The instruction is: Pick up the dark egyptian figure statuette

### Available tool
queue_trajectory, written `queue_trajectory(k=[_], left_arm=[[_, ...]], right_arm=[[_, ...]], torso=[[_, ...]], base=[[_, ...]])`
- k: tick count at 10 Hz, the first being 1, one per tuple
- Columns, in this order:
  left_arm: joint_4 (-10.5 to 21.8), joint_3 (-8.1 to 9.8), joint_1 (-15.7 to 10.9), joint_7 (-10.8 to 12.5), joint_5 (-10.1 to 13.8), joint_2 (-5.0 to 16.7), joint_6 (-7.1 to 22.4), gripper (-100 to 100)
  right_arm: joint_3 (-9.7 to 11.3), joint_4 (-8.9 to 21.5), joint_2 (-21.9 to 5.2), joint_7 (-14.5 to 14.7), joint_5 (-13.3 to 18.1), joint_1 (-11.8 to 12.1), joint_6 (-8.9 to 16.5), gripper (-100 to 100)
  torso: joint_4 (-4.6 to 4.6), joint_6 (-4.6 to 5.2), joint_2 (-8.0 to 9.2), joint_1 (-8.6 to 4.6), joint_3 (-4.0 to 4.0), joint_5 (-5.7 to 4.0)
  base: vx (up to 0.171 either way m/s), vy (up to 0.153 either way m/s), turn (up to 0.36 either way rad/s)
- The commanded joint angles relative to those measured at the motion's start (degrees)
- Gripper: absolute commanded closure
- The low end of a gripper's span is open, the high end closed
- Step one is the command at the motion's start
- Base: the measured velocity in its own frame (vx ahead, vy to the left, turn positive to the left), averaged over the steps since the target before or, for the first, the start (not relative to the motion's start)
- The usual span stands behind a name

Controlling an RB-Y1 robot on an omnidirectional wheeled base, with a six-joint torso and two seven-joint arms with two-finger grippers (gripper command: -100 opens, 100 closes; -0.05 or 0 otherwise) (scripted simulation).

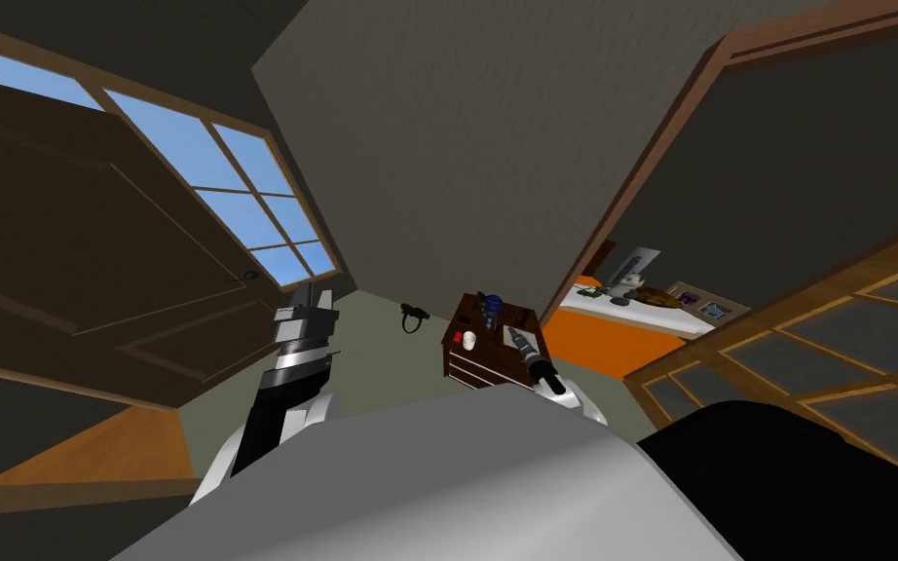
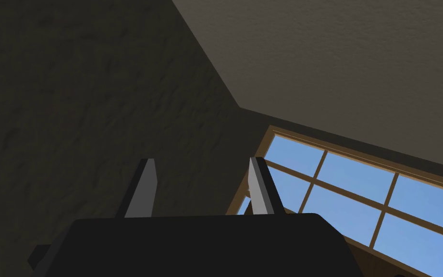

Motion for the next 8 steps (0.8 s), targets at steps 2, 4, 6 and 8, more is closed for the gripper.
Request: queue_trajectory(k=[2, 4, 6, 8], left_arm=[[0.0, 0.0, 0.0, 0.0, 0.0, 0.0, 0.0, 0], [0.0, -0.01, 0.0, 0.0, 0.0, 0.0, 0.0, 0], [0.0, 0.0, 0.0, 0.0, 0.0, 0.0, 0.0, 0], [0.0, 0.0, 0.0, 0.0, 0.0, 0.0, 0.0, 0]], right_arm=[[-0.04, 5.51, -2.63, 1.28, 1.38, -1.05, 2.64, -100], [0.12, 10.03, -4.55, 2.93, 2.89, -1.82, 4.82, -100], [0.26, 12.55, -5.51, 3.79, 3.65, -2.2, 5.83, -100], [0.43, 16.01, -6.44, 4.65, 4.39, -2.57, 6.78, -100]], torso=[[0.0, -0.02, -0.01, 0.03, 0.0, 0.0], [-0.05, -0.03, -0.26, 0.24, -0.14, 0.04], [-0.03, 0.0, -0.14, 0.05, -0.09, 0.01], [-0.01, 0.0, -0.02, -0.1, -0.02, -0.02]], base=[[0.059, 0.102, 0.127], [0.111, 0.126, 0.157], [0.058, 0.064, 0.063], [0.047, 0.039, 0.078]])
